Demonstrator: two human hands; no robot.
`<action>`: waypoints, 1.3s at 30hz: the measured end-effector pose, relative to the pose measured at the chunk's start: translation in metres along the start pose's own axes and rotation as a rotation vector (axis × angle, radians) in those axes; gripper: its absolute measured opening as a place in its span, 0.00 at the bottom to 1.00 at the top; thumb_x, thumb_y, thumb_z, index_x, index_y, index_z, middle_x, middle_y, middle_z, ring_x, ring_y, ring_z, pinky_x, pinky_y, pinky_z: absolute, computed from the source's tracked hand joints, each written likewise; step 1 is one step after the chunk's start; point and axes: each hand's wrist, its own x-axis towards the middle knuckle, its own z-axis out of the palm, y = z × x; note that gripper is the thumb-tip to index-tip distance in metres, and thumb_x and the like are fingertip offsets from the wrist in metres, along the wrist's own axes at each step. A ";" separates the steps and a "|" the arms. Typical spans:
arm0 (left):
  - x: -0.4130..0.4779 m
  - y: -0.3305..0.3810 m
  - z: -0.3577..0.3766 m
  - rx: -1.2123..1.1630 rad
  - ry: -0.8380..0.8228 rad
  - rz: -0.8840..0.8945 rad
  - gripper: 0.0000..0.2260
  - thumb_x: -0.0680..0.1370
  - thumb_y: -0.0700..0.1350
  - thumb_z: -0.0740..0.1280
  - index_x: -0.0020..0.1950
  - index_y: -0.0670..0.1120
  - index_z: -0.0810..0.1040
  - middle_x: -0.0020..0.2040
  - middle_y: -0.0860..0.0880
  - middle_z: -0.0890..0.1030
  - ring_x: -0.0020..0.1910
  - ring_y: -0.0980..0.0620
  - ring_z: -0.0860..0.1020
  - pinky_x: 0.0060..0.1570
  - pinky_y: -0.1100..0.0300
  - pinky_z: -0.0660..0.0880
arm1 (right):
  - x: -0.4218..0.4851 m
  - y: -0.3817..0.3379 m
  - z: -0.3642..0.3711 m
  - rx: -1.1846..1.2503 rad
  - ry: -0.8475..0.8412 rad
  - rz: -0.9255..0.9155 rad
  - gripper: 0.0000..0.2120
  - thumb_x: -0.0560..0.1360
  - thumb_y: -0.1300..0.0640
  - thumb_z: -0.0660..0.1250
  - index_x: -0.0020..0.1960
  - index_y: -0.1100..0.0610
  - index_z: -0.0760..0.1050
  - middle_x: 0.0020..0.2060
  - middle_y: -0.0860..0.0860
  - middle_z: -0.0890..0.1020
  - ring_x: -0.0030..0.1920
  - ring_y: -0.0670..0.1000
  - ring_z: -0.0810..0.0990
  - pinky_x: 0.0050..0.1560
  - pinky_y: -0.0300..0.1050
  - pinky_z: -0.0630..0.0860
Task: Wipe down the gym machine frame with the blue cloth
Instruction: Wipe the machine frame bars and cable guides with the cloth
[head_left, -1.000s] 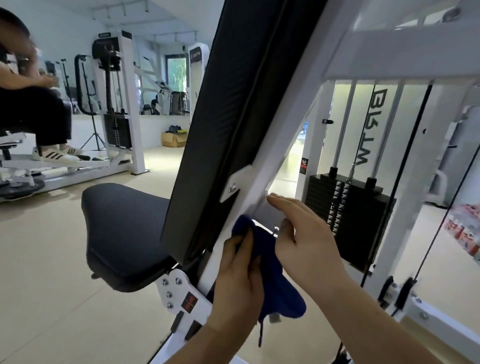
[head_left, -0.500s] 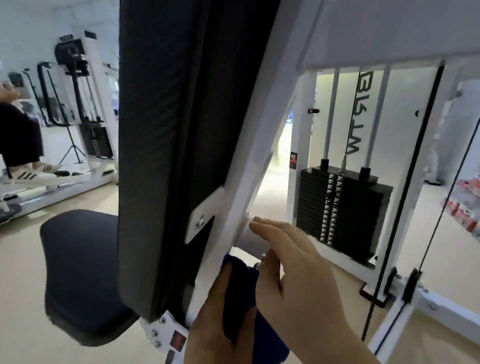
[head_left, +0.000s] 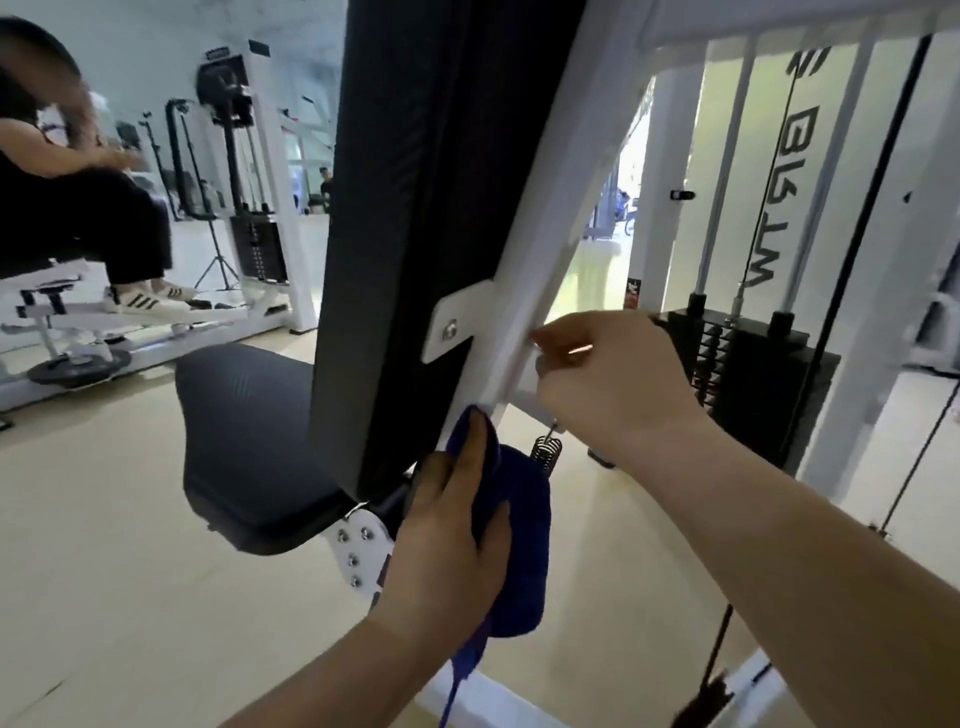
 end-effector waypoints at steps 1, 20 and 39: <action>0.002 -0.001 -0.002 0.004 -0.003 -0.019 0.39 0.82 0.48 0.64 0.75 0.73 0.37 0.67 0.59 0.63 0.62 0.60 0.67 0.56 0.68 0.64 | -0.001 -0.001 0.002 -0.019 -0.006 -0.004 0.11 0.72 0.63 0.65 0.51 0.61 0.83 0.46 0.57 0.85 0.47 0.60 0.82 0.48 0.55 0.83; -0.007 0.027 0.010 -0.284 0.229 -0.353 0.21 0.84 0.41 0.59 0.77 0.52 0.68 0.77 0.55 0.60 0.69 0.56 0.68 0.64 0.70 0.60 | 0.001 0.011 0.033 -0.335 0.175 -0.140 0.23 0.80 0.38 0.63 0.60 0.55 0.85 0.53 0.53 0.77 0.63 0.55 0.74 0.53 0.41 0.63; -0.016 -0.013 0.015 -0.501 0.184 -0.400 0.12 0.84 0.42 0.59 0.65 0.54 0.73 0.62 0.57 0.69 0.54 0.60 0.76 0.54 0.65 0.74 | 0.014 0.019 0.037 -0.342 0.246 -0.154 0.25 0.80 0.36 0.60 0.29 0.48 0.74 0.34 0.53 0.78 0.44 0.45 0.73 0.42 0.39 0.60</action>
